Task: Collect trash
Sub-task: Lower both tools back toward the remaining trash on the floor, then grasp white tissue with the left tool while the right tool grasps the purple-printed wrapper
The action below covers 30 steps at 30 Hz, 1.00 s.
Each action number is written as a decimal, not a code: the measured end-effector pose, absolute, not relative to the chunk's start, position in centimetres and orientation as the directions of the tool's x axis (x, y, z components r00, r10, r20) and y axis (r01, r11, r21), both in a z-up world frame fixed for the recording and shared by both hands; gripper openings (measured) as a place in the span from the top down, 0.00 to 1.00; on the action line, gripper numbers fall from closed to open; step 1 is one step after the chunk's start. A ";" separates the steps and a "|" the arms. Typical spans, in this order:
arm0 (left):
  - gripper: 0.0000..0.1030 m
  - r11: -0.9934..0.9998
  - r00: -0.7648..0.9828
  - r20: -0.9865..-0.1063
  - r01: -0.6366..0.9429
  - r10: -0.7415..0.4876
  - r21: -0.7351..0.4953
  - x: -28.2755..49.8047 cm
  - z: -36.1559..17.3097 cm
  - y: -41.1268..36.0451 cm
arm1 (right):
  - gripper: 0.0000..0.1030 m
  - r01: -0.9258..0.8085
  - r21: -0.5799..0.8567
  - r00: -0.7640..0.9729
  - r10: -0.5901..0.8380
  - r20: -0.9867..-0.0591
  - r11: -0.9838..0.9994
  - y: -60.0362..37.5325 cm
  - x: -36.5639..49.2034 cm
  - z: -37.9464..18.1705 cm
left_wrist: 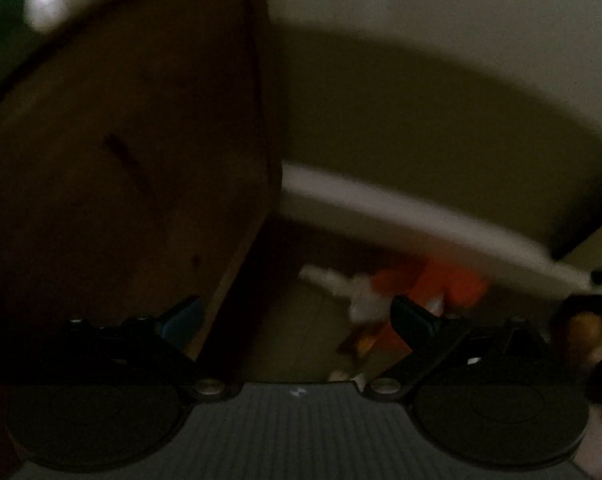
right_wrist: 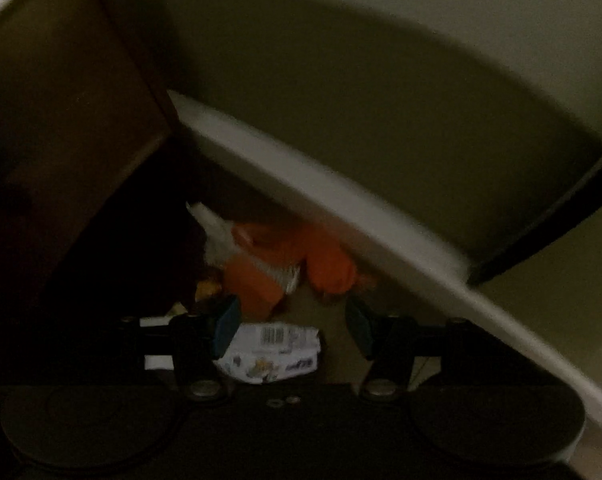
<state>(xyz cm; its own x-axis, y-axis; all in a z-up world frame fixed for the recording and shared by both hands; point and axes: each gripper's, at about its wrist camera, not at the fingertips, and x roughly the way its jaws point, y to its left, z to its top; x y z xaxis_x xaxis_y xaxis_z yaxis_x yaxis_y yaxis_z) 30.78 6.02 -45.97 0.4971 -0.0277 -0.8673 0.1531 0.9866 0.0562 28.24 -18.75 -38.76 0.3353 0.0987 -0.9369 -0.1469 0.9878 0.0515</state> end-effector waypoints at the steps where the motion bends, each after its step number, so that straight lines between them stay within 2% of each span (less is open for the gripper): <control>1: 0.03 0.981 0.478 -0.878 0.180 -0.021 0.074 31.0 -47.8 5.8 | 0.44 -0.137 0.059 0.315 0.100 -0.944 0.989 -18.6 28.6 -39.8; 5: 0.03 0.955 0.385 -0.922 0.284 -0.031 0.086 31.7 -54.0 5.2 | 0.44 -0.088 0.101 0.246 0.120 -0.962 0.991 -18.5 29.5 -43.5; 11: 0.03 0.915 0.241 -0.967 0.402 -0.086 0.019 31.0 -61.3 4.0 | 0.44 0.030 0.147 0.154 0.141 -0.978 0.989 -19.2 30.6 -48.8; 20: 0.03 0.835 0.120 -0.989 0.550 -0.086 -0.006 29.6 -69.0 0.8 | 0.44 0.313 0.216 0.030 0.218 -0.976 0.925 -20.7 30.7 -56.5; 25: 0.04 0.824 0.079 -0.994 0.566 -0.070 -0.013 29.2 -72.0 -0.3 | 0.44 0.440 0.206 -0.001 0.230 -0.973 0.874 -21.2 30.7 -59.2; 27: 0.10 0.812 0.072 -0.996 0.583 -0.060 -0.007 28.9 -72.9 -0.7 | 0.44 0.453 0.211 -0.011 0.243 -0.970 0.866 -21.0 30.7 -59.9; 30: 0.13 0.786 0.065 -0.997 0.618 -0.043 0.006 28.1 -73.8 -1.3 | 0.44 0.467 0.215 -0.031 0.259 -0.965 0.858 -20.6 30.8 -60.8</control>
<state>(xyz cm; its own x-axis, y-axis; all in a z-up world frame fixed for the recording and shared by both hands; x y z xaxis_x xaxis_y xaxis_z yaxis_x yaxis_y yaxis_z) 28.09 -1.31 -73.77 0.0653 -0.0434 -0.9969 0.6178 0.7863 0.0062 30.81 -20.64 -60.79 -0.0307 0.2590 -0.9654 0.4669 0.8577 0.2153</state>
